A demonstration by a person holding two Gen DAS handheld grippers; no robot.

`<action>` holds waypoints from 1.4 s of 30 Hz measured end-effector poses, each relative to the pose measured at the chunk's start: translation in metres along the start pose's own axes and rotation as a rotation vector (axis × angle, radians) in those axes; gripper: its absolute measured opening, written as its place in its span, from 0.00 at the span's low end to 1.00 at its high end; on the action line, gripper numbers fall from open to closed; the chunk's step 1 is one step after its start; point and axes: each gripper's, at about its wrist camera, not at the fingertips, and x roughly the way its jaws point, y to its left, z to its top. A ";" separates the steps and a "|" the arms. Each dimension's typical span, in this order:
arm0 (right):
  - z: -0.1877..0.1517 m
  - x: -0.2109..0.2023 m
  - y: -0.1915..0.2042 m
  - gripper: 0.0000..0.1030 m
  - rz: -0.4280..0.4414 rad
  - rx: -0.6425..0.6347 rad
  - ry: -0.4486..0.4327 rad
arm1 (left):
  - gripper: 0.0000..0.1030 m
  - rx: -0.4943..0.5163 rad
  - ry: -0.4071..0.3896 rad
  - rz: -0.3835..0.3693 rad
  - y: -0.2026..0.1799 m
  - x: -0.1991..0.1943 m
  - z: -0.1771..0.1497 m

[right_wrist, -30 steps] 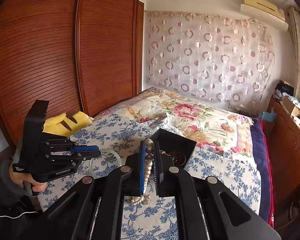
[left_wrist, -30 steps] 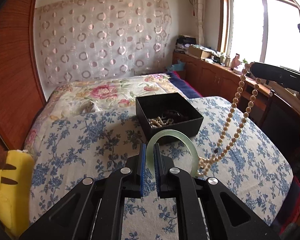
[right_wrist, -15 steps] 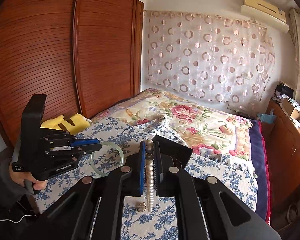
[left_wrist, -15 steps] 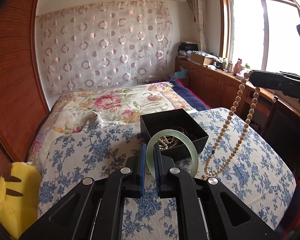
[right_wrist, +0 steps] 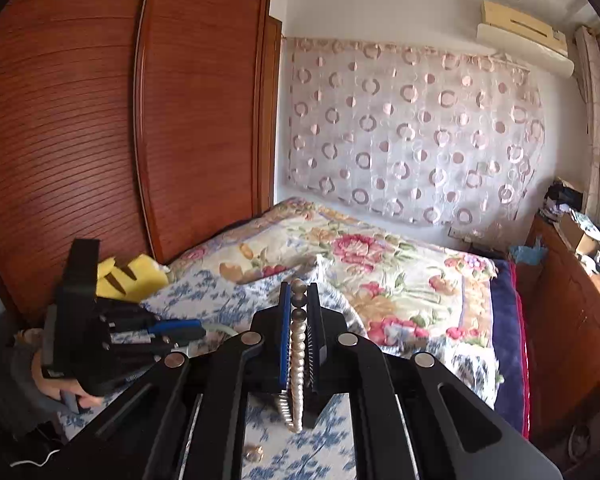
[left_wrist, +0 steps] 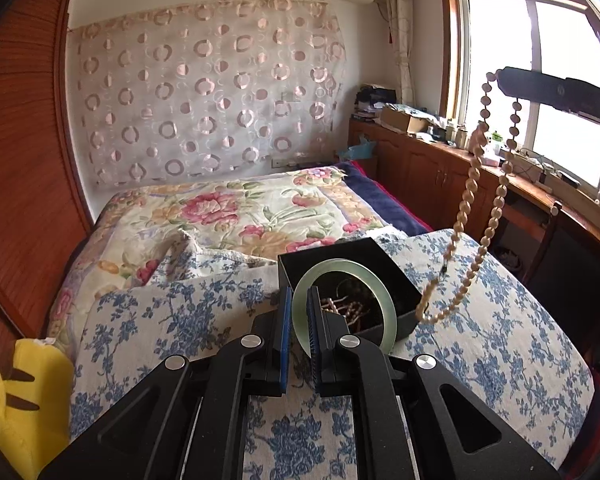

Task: Organize jewelry
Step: 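Open both grippers to drop the jade bangle and pearl strand into the box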

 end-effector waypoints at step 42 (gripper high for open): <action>-0.114 0.146 -0.033 0.25 0.079 0.149 0.286 | 0.00 0.056 0.088 -0.057 -0.014 0.107 0.038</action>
